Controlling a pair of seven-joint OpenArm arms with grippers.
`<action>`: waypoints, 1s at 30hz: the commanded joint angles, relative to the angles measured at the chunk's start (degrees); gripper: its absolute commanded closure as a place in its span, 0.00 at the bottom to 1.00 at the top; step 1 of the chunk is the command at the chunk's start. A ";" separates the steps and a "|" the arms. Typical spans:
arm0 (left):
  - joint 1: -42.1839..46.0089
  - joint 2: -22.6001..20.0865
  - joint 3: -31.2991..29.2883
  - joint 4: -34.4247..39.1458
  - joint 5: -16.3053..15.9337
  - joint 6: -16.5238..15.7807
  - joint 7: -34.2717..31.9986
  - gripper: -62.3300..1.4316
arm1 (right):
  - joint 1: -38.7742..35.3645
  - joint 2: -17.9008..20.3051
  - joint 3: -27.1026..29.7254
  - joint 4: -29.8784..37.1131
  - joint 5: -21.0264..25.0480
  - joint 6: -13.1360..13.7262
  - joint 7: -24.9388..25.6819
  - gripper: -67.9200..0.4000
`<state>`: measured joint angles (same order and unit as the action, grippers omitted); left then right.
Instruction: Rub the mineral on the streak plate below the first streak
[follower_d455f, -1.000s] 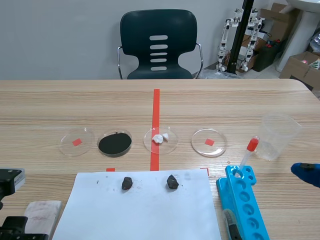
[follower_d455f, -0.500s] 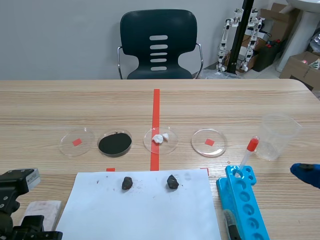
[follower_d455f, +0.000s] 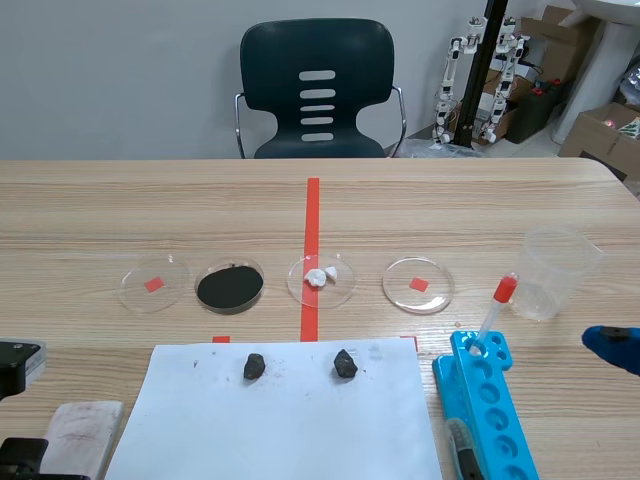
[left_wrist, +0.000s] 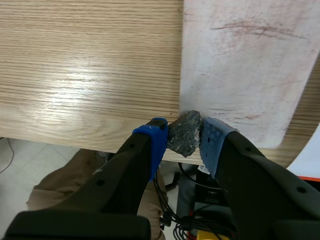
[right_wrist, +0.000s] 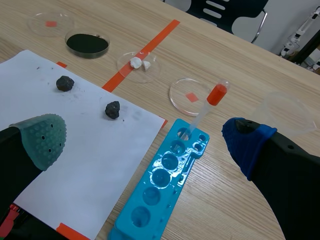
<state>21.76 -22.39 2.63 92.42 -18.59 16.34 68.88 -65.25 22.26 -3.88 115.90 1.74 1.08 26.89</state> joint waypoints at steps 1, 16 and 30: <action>0.15 -0.33 -0.04 0.26 -3.76 -0.33 -0.50 0.84 | 0.50 0.28 0.04 1.33 0.37 -0.20 0.83 0.00; 0.15 -0.35 -0.04 0.26 -10.78 -3.76 -3.52 0.84 | 0.50 0.28 0.04 1.33 0.37 -0.20 0.83 0.00; 0.35 -0.37 -0.04 0.33 4.70 -0.52 -7.21 0.84 | 0.50 0.28 0.04 1.33 0.37 -0.20 0.83 0.00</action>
<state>21.80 -22.39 2.61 92.33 -13.80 15.84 63.02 -65.25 22.26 -3.88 115.90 1.74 1.08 26.92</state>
